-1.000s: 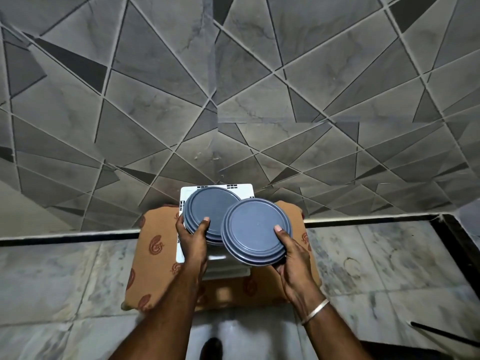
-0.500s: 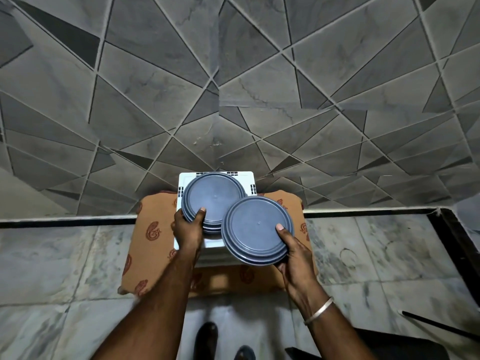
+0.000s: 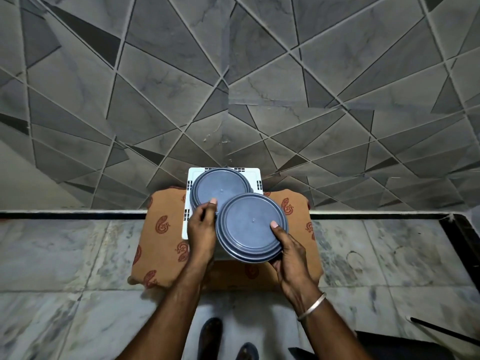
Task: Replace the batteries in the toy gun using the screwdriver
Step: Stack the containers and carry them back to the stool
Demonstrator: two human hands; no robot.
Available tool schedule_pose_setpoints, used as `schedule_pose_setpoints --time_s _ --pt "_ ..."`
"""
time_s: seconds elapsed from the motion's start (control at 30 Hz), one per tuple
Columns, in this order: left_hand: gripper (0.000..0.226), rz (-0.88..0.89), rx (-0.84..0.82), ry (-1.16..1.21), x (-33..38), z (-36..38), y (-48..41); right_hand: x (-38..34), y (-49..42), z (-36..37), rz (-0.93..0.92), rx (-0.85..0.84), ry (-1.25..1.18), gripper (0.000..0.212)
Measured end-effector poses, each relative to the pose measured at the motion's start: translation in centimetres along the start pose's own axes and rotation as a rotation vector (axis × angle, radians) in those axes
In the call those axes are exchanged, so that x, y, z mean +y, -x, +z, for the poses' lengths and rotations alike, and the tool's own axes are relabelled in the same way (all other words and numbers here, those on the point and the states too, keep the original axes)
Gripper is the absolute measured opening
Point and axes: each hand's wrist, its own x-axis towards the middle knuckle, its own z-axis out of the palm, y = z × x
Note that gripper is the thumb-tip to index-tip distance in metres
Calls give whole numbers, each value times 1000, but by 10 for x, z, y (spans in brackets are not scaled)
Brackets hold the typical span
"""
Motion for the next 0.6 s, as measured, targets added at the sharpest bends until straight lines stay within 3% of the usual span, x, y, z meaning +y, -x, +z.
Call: schedule_pose_setpoints --time_s 0.13,0.43,0.6 --pt "26 -2 -149 -20 1 -18 36 8 9 -6 3 0 1 38" --pt "20 -46 -77 -29 -43 -63 85 72 38 -24 -5 -37 19 40" --pt "20 -176 -59 -60 -86 -93 89 109 34 -43 181 81 -121 30"
